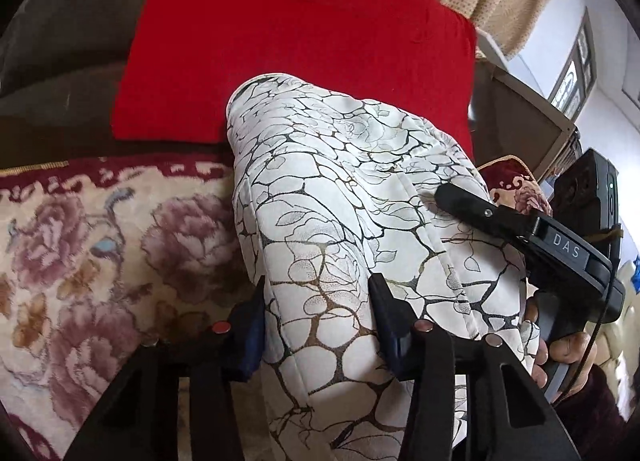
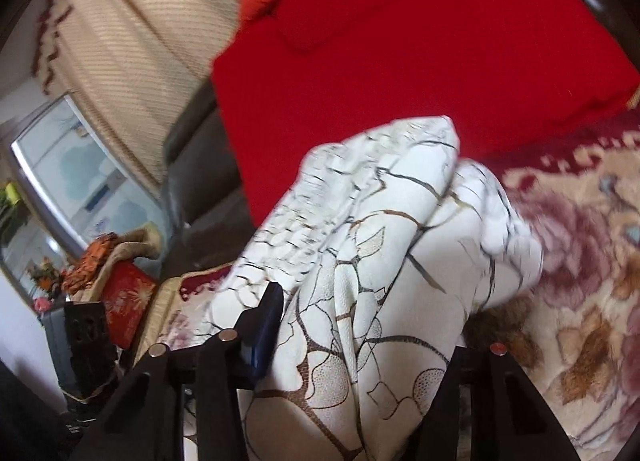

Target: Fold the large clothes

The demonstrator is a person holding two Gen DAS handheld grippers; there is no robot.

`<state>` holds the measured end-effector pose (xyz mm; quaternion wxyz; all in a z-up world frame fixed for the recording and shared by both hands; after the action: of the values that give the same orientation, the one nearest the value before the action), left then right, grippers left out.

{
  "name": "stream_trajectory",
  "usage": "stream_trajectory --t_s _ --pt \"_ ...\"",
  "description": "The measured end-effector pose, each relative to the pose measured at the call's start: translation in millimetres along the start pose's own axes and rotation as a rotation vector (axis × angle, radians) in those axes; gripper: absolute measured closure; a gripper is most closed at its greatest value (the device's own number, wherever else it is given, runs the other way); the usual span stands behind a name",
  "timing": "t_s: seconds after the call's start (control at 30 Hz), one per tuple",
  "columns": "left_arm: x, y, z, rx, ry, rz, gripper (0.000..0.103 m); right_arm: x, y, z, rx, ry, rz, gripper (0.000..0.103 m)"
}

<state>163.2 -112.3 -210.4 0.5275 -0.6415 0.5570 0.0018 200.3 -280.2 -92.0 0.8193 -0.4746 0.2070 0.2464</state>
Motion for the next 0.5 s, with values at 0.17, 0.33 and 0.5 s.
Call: stream_trajectory --t_s 0.17,0.33,0.5 --pt "6 17 16 -0.058 -0.018 0.053 0.052 10 9 -5 0.035 0.043 0.098 0.053" --pt "14 25 37 -0.072 -0.057 0.093 0.032 25 21 -42 0.203 0.08 0.228 0.029" --pt "24 35 43 -0.08 -0.052 0.123 0.015 30 24 -74 0.331 0.086 0.264 0.013"
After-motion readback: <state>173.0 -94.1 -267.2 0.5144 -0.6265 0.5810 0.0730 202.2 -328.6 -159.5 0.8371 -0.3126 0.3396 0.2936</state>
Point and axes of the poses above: each gripper's, at about its wrist camera, not at the fingertips, and x roughly the way its jaws point, z to its left, y to its underside, the point moved 9 cm from there along x, roughly the way its jaws point, and after that the axes turned 13 degrees about y, right-handed, at the moved point
